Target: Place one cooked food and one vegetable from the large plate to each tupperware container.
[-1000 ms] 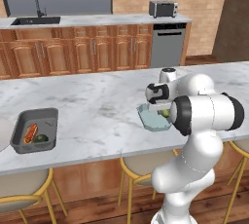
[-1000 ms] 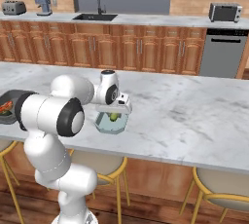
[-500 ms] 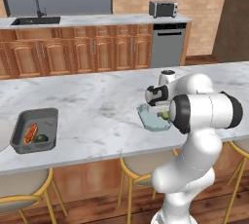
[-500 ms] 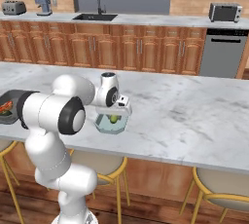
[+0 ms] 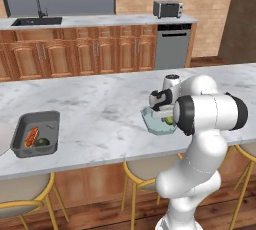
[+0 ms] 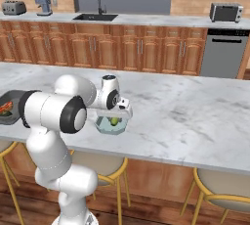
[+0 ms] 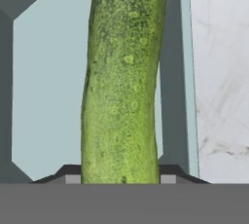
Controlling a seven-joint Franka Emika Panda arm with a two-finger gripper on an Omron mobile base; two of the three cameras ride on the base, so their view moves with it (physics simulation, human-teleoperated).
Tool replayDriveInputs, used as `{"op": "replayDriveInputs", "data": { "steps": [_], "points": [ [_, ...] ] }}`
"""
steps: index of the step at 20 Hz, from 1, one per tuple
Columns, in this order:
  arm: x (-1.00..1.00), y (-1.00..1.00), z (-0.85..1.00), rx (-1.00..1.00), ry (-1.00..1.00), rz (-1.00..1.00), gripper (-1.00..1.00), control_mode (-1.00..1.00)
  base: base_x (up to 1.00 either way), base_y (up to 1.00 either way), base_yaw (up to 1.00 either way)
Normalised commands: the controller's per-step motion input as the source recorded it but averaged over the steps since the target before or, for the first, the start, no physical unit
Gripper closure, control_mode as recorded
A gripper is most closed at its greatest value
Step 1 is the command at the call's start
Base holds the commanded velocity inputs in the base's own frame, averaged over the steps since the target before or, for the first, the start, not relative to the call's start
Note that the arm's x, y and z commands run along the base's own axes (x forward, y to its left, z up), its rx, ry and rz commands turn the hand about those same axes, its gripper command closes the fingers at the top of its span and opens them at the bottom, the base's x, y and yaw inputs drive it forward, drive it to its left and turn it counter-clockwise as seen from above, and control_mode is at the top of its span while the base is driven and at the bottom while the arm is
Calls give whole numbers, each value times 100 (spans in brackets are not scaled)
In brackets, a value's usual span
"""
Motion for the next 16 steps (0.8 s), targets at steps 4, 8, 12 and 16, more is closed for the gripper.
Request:
{"op": "replayDriveInputs", "data": {
  "steps": [4,8,12,16],
  "points": [
    [-1,0,0,0,0,0,-100,-100,0,0,0],
    [0,0,0,0,0,0,-100,-100,0,0,0],
    [0,0,3,-1,2,-1,-100,-100,0,0,0],
    [0,3,13,0,3,-2,-100,-100,0,0,0]
  ]
}}
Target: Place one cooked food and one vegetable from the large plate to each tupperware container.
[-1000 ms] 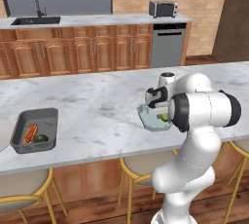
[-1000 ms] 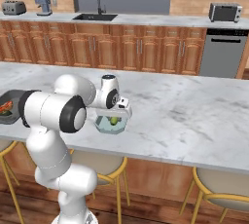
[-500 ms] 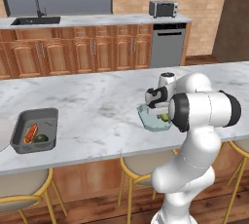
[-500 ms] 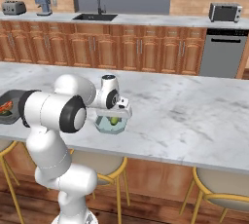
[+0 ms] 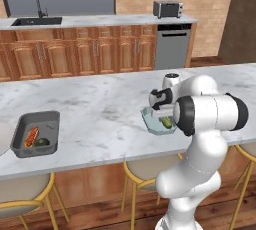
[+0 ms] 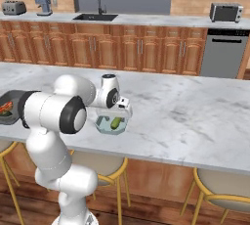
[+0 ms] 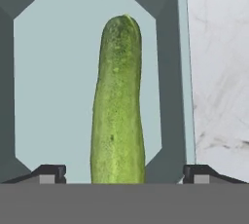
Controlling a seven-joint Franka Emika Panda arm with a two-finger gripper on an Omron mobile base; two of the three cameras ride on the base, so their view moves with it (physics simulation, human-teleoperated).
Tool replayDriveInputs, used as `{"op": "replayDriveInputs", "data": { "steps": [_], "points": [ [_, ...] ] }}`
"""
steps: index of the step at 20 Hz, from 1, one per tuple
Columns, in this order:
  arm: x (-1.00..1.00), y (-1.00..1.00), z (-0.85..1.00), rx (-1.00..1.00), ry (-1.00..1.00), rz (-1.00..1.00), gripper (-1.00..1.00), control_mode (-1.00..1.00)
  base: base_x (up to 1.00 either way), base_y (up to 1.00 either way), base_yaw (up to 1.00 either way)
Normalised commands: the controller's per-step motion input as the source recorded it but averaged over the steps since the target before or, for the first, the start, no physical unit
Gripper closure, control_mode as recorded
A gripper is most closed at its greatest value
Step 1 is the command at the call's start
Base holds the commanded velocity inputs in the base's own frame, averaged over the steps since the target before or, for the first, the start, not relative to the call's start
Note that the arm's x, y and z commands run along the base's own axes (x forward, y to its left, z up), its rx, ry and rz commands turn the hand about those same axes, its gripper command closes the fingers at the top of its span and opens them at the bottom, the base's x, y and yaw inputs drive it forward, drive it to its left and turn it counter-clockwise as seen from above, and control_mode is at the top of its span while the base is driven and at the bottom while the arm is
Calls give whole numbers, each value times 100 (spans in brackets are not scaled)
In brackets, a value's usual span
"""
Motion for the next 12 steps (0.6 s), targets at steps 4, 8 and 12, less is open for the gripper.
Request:
{"op": "replayDriveInputs", "data": {
  "steps": [4,8,12],
  "points": [
    [-14,15,25,1,0,0,-100,-100,0,0,0],
    [-48,38,60,3,0,0,-100,-100,0,0,0],
    [-88,61,79,5,0,0,-100,-100,0,0,0]
  ]
}}
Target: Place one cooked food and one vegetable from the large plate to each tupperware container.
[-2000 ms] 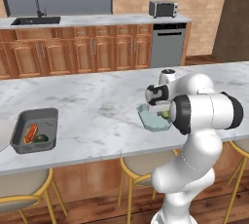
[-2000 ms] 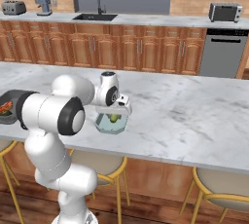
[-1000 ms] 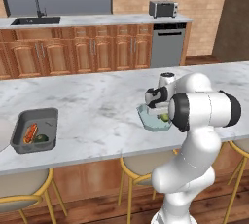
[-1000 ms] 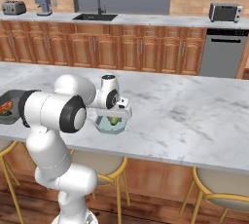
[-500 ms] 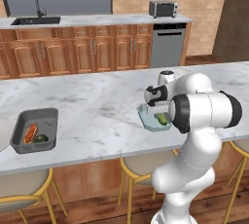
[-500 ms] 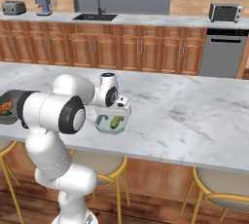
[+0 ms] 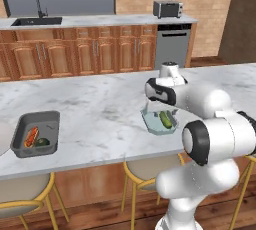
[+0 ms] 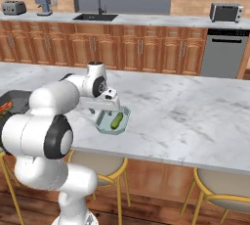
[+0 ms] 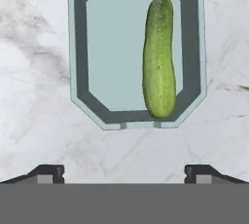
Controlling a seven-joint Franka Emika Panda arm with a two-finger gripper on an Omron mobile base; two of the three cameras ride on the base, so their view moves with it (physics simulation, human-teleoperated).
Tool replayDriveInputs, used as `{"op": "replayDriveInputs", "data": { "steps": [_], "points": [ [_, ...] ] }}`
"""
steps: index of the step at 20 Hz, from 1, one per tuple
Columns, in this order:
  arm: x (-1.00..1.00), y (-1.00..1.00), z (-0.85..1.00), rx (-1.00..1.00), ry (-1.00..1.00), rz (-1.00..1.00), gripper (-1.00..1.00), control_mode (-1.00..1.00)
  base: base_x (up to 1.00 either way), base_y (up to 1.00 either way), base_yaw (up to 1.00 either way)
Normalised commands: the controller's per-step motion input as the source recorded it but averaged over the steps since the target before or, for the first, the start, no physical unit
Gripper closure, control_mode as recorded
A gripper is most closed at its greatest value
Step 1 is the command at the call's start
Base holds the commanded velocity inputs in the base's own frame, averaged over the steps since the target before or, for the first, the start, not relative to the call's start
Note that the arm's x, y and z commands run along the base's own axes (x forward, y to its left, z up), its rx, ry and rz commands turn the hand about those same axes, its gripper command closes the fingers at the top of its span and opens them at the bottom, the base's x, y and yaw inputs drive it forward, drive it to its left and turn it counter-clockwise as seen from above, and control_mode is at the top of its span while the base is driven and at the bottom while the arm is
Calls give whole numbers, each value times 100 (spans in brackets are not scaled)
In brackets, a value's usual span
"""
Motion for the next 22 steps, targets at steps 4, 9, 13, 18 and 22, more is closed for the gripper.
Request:
{"op": "replayDriveInputs", "data": {
  "steps": [4,9,13,18,22],
  "points": [
    [-100,58,81,4,0,0,-100,-100,0,0,0],
    [-100,22,87,6,-2,-2,-100,-100,0,0,0],
    [-100,-3,68,9,-23,-4,-100,-100,0,0,0],
    [-33,-25,3,3,-6,0,-100,-100,0,0,0],
    [1,-1,-9,-5,0,0,-100,-100,0,0,0]
  ]
}}
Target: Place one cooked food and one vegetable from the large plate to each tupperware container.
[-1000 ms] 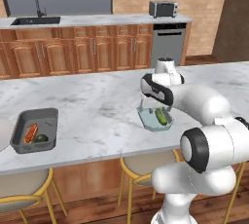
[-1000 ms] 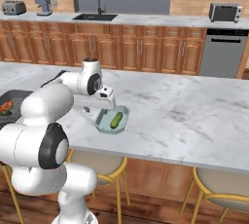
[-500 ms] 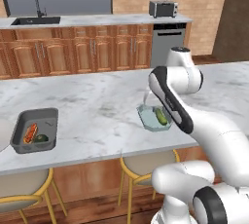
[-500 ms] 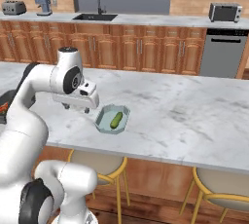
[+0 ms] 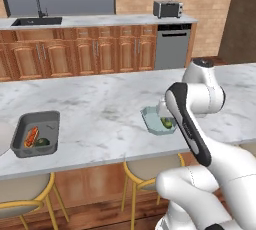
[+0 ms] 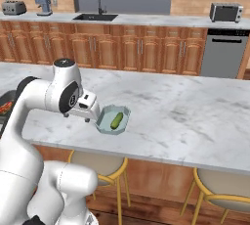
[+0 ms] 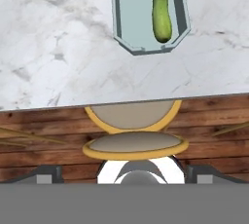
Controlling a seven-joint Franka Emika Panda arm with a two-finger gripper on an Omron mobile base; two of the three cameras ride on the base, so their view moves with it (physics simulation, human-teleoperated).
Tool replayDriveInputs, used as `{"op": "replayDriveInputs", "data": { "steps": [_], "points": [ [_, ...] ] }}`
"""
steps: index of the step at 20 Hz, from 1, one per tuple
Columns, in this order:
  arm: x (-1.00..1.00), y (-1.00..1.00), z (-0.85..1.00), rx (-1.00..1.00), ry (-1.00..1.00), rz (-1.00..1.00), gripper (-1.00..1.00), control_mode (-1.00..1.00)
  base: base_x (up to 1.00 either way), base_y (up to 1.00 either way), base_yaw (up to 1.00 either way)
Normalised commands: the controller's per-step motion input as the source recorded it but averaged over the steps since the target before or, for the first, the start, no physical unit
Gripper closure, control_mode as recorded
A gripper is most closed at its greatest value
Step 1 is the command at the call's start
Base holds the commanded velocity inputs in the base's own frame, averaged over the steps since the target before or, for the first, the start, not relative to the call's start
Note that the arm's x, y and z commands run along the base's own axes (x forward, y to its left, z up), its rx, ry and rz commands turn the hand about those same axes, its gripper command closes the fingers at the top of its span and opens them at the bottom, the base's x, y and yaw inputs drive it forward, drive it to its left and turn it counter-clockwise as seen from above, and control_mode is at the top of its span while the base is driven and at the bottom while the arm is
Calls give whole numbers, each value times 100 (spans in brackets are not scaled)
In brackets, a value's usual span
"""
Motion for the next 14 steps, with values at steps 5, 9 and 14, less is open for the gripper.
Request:
{"op": "replayDriveInputs", "data": {
  "steps": [5,9,14],
  "points": [
    [0,0,0,-1,1,0,-100,-100,0,0,0],
    [0,0,0,0,0,0,-100,-100,0,0,0],
    [0,11,0,0,0,0,-100,100,0,11,0]
  ]
}}
